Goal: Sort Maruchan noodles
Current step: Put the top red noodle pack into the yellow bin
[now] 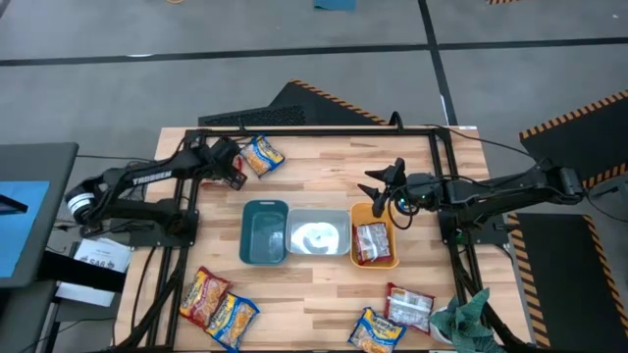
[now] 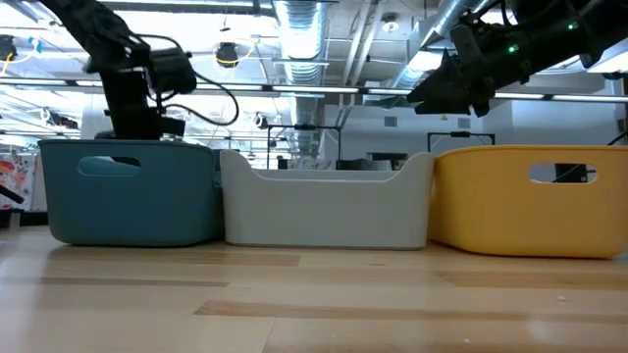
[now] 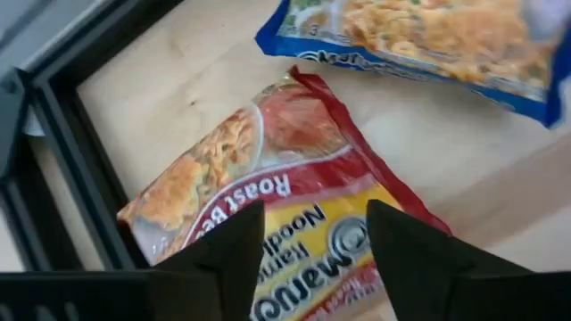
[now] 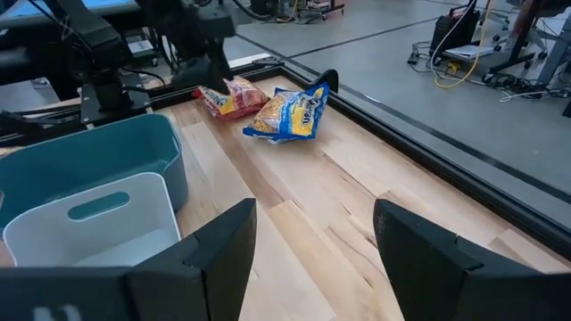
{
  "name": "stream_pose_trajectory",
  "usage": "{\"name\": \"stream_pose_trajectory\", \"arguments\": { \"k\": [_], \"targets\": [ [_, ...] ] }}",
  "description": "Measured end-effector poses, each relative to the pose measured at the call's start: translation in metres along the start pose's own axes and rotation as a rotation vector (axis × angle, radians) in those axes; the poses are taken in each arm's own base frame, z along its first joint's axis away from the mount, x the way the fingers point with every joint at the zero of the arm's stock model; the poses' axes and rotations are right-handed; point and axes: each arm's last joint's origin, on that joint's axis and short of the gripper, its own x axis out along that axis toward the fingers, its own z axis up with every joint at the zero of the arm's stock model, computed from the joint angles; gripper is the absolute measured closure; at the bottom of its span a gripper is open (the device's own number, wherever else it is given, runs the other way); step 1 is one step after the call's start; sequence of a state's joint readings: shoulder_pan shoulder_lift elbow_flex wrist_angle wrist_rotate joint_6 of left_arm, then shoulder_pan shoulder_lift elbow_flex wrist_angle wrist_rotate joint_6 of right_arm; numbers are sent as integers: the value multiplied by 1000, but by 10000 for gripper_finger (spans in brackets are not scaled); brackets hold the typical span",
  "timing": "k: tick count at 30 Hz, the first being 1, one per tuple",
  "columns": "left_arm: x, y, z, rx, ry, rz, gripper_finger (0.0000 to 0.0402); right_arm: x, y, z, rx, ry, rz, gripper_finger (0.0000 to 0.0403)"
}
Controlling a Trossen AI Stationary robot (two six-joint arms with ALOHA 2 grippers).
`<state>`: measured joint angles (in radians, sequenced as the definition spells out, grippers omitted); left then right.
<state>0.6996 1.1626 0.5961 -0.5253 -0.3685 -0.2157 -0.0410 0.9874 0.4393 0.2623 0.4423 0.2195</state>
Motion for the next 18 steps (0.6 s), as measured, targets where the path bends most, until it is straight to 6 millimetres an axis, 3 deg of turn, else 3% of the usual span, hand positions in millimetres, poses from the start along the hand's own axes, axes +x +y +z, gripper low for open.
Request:
{"name": "stream_pose_trajectory", "arguments": {
  "k": [13,18],
  "targets": [
    [56,-9,0,-32,128,93,195,0,0,-3,7,24,-5,154],
    [66,-16,-2,-8,125,168,216,0,-1,-3,8,24,-5,154]
  ]
}}
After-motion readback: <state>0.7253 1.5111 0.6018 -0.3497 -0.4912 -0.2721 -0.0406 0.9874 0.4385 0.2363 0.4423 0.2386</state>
